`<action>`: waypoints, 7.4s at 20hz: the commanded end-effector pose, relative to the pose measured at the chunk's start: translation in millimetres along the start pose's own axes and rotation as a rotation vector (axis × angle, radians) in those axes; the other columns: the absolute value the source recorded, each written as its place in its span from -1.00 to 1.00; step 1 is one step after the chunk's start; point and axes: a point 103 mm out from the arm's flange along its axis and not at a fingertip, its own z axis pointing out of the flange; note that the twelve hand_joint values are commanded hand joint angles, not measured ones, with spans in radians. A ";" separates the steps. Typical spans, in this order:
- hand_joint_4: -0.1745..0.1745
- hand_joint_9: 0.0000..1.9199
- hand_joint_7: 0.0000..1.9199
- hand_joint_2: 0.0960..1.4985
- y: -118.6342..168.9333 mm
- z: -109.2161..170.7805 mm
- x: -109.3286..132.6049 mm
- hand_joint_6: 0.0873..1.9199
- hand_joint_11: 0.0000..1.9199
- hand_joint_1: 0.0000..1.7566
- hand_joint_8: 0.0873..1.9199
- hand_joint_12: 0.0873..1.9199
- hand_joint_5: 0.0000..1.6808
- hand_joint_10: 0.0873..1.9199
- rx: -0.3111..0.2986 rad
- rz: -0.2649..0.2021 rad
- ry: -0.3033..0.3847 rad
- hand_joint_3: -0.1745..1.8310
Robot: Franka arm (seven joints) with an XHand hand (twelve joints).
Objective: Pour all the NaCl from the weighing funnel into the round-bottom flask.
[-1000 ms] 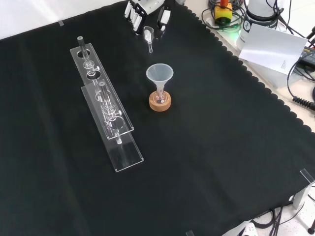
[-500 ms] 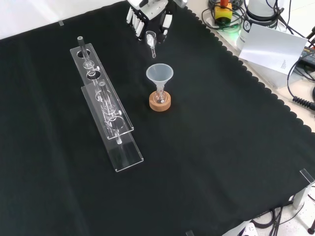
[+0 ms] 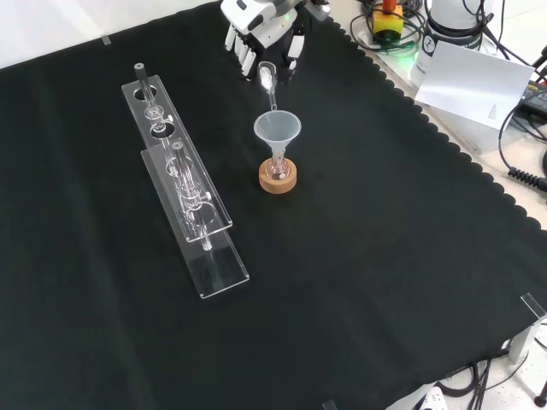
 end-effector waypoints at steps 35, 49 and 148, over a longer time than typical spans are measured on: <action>0.23 0.14 0.10 0.30 -0.8 -28.3 24.5 -0.04 -0.12 0.40 -0.16 0.05 0.27 -0.59 0.073 -0.007 -0.230 -0.67; 0.20 0.14 0.09 0.30 1.6 -37.0 26.2 -0.04 -0.11 0.40 -0.16 0.05 0.28 -0.59 0.096 0.000 -0.283 -0.67; 0.07 0.14 0.08 0.36 10.3 -62.6 57.0 -0.05 -0.09 0.40 -0.16 0.02 0.29 -0.61 0.142 -0.045 -0.577 -0.76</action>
